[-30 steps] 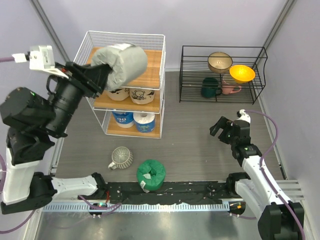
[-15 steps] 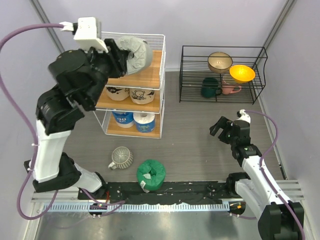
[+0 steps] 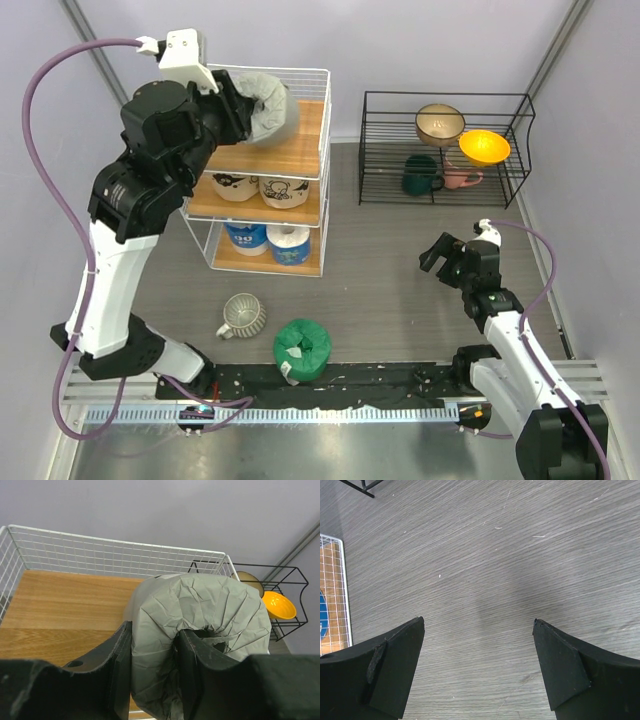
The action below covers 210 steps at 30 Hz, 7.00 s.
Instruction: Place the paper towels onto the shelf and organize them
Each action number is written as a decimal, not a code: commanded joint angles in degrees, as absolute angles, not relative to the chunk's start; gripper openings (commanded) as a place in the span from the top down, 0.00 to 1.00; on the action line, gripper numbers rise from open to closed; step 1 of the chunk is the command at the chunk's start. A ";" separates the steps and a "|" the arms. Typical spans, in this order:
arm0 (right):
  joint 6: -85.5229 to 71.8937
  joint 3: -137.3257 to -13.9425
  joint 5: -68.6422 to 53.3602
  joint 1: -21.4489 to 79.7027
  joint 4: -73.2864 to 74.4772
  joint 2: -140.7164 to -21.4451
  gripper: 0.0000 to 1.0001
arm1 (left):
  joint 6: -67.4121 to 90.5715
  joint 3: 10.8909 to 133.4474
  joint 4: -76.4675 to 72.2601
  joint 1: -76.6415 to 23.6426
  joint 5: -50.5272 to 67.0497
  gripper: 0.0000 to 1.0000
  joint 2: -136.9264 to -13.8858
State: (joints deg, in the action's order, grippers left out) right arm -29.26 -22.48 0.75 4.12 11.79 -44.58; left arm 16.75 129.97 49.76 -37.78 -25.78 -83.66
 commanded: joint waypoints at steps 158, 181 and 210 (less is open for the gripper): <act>-28.74 -21.71 -1.23 4.39 8.26 -46.32 0.04 | 54.04 44.64 46.40 -64.64 -15.18 0.04 -40.68; -28.65 -21.62 -1.76 4.31 8.17 -46.49 0.05 | 58.89 43.07 46.58 -76.02 -24.61 0.06 -48.69; -28.92 -21.45 -2.11 4.39 8.09 -46.58 0.05 | 59.06 42.45 45.62 -78.66 -22.85 0.43 -57.48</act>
State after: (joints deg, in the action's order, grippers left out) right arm -28.82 -21.52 -1.65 4.12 10.28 -46.52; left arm 58.57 41.06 45.67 -78.32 -21.06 -56.55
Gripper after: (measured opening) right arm 0.955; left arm 0.601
